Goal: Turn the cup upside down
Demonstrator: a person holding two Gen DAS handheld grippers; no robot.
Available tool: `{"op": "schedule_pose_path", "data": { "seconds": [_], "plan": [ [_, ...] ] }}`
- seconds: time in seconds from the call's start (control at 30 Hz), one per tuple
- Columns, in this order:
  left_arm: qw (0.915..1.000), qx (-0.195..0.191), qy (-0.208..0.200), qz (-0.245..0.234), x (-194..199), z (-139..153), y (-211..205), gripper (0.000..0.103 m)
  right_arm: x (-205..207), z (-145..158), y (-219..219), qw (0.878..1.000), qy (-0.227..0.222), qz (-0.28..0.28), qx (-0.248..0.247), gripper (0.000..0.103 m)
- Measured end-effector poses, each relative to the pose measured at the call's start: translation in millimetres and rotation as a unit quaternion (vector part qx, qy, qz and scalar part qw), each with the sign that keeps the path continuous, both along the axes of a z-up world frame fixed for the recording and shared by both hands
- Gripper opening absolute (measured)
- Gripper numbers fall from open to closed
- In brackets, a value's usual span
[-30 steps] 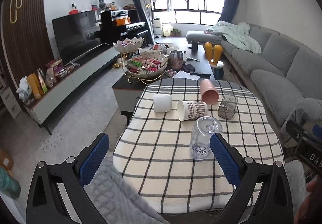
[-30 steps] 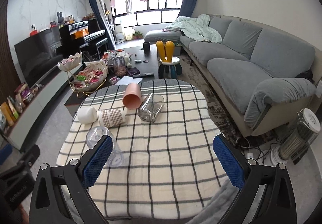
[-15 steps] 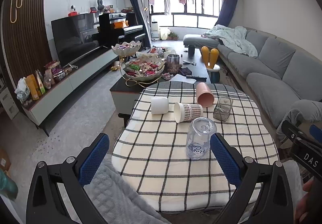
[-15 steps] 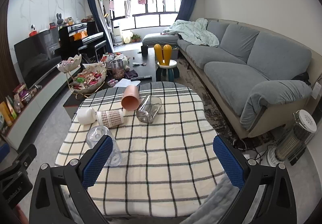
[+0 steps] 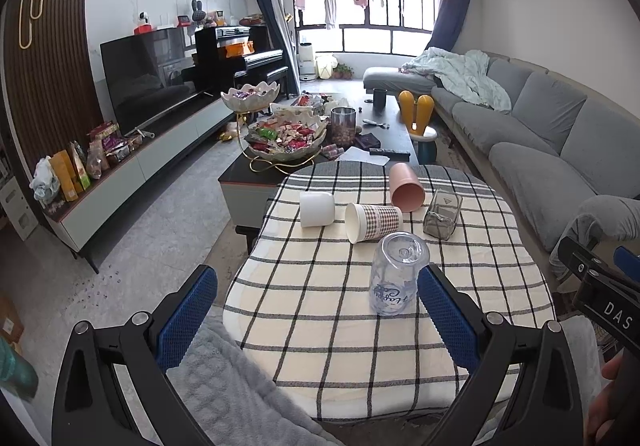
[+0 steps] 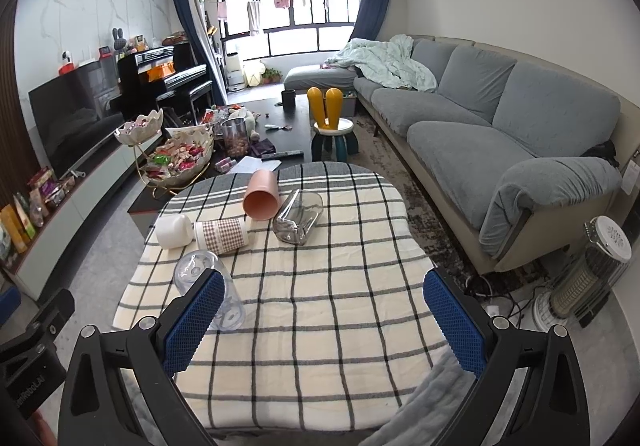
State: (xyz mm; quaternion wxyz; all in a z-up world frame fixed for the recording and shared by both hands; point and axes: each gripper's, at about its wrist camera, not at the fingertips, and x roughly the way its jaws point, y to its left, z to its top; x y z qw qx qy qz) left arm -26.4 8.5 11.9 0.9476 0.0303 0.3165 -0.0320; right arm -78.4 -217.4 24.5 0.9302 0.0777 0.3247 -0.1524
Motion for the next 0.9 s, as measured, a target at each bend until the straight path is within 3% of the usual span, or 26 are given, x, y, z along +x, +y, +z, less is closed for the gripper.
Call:
{"op": "schedule_pose_path", "data": {
  "seconds": [0.9],
  "plan": [
    [1.0, -0.001, 0.003, 0.0, -3.6, 6.9, 1.8, 0.103, 0.9, 4.3, 1.5, 1.0, -0.003, 0.0, -0.001, 0.1]
  ]
}}
